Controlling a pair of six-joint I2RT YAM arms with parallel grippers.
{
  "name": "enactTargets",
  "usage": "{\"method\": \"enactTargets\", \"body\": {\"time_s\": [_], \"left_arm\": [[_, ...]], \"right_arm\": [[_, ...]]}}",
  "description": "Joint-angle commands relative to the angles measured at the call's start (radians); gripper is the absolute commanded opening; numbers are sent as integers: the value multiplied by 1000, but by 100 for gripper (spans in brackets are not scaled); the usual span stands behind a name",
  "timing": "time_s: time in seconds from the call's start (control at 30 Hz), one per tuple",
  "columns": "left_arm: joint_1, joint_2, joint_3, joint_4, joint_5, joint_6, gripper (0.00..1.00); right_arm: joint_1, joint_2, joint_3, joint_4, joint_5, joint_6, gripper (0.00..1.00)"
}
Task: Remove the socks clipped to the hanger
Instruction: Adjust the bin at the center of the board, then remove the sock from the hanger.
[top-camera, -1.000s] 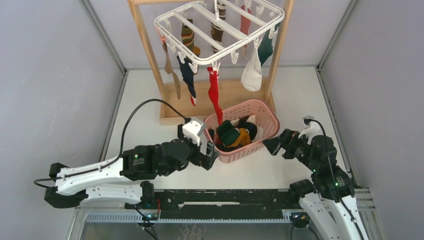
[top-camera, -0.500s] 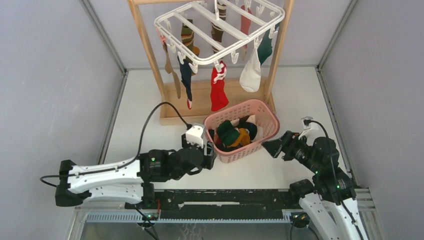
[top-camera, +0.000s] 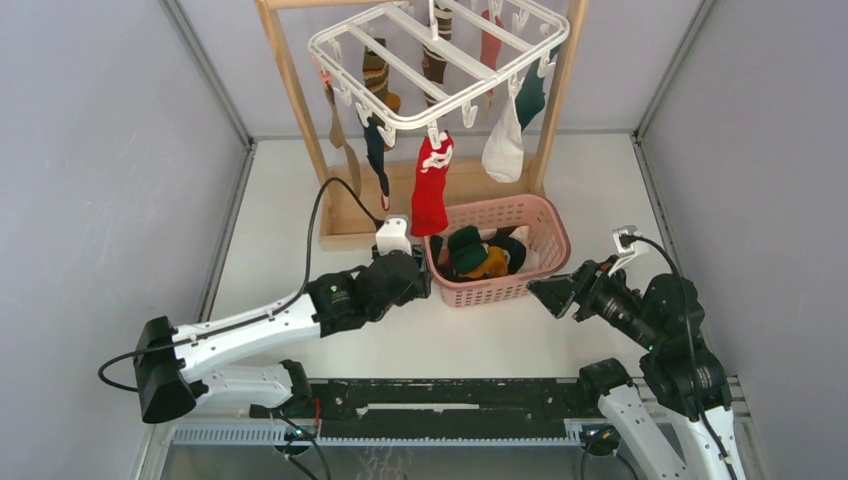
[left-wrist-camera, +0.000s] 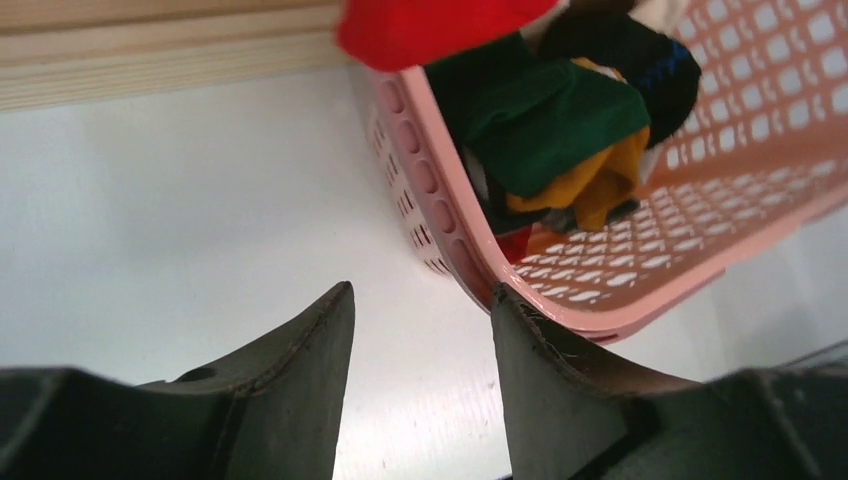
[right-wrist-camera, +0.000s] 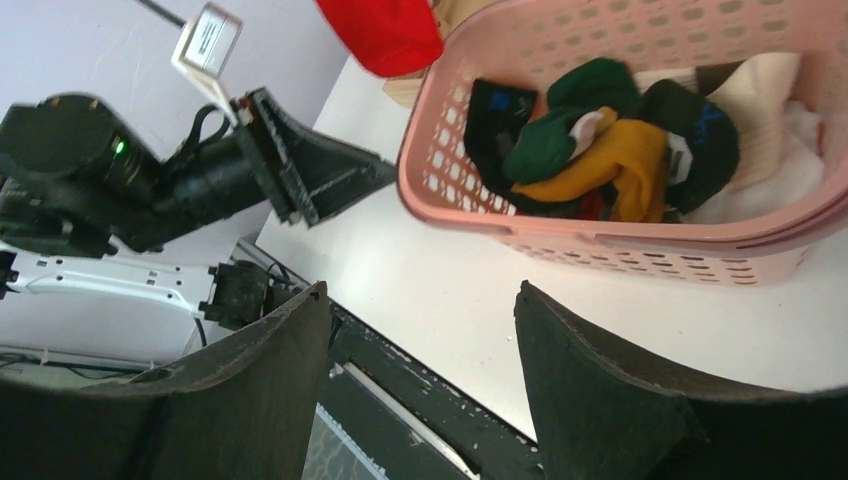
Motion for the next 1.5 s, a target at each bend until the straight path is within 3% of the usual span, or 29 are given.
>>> {"method": "enactTargets", "body": {"time_s": [0.0,0.17,0.23,0.33,0.57,0.67,1.03,1.27,1.47], "left_arm": [[95,47,14,-10,39,43,56],[156,71,42,10,56,91,57],[161,86,68,-4,55,106,62],[160,61,75,-53,70,82,74],[108,-157,34,-159,62,31,100],[90,-218,69,-218,62,30,100],[63,-340,191,-400,61,48,100],[62,-488,162,-500,-1,7,100],[63,-576,141,-567,-11,-43,100]], "right_arm": [[4,15,31,13,-51,-13,74],[7,32,30,-6,-36,-33,74],[6,34,30,-19,-30,-41,75],[6,29,30,-48,-18,-55,77],[5,63,4,-71,-34,-51,87],[5,78,-4,-67,-37,-39,99],[5,120,24,-111,7,64,100],[5,80,-7,-36,-54,135,100],[6,111,-10,-22,-54,102,100]]}}
